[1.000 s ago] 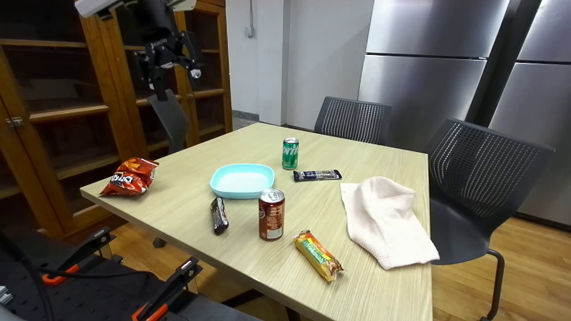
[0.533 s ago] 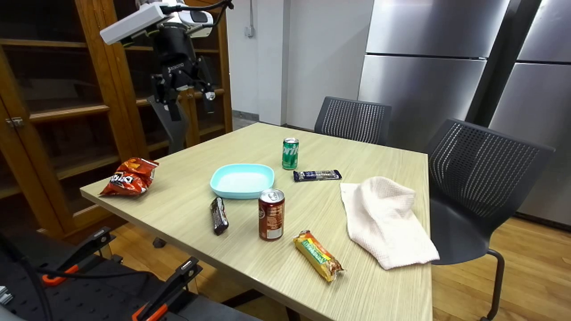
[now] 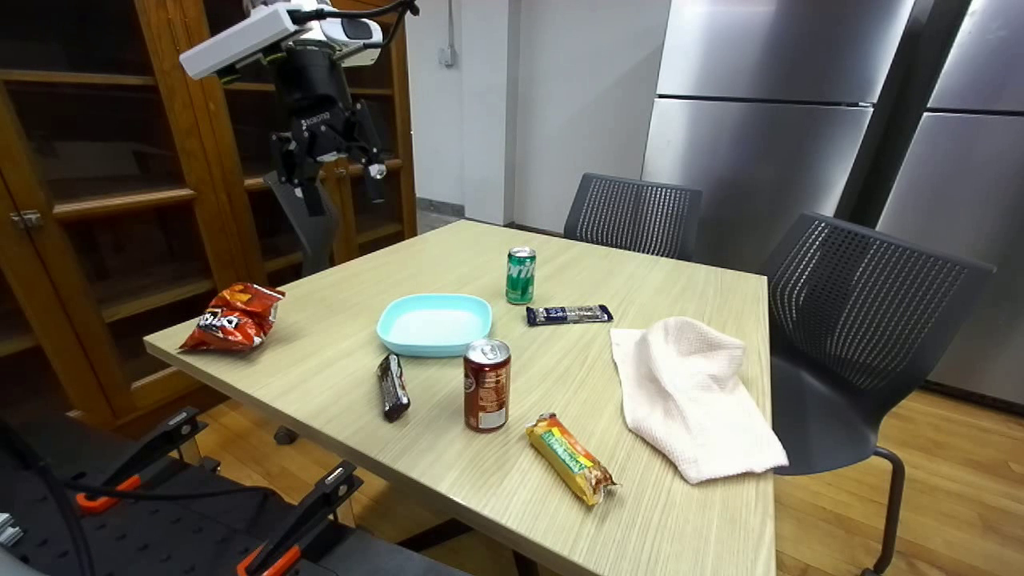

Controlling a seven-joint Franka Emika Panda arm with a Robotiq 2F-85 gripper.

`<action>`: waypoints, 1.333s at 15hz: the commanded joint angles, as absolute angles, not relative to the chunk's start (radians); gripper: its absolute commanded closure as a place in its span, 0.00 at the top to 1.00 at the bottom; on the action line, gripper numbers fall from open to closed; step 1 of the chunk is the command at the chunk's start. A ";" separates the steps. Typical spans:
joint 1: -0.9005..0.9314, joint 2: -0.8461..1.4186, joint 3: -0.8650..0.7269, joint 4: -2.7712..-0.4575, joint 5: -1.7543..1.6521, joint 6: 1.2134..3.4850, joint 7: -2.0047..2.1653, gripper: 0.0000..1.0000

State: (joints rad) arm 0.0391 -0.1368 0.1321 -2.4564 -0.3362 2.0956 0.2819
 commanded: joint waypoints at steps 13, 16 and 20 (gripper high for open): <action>0.000 0.019 0.035 -2.609 -0.499 2.540 0.199 1.00; -0.007 0.109 -0.004 -2.587 -0.469 2.599 0.119 1.00; 0.000 0.209 -0.038 -2.568 -0.460 2.619 0.068 1.00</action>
State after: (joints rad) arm 0.0042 0.1329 -0.0255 -2.6026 -0.4787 2.6016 0.1252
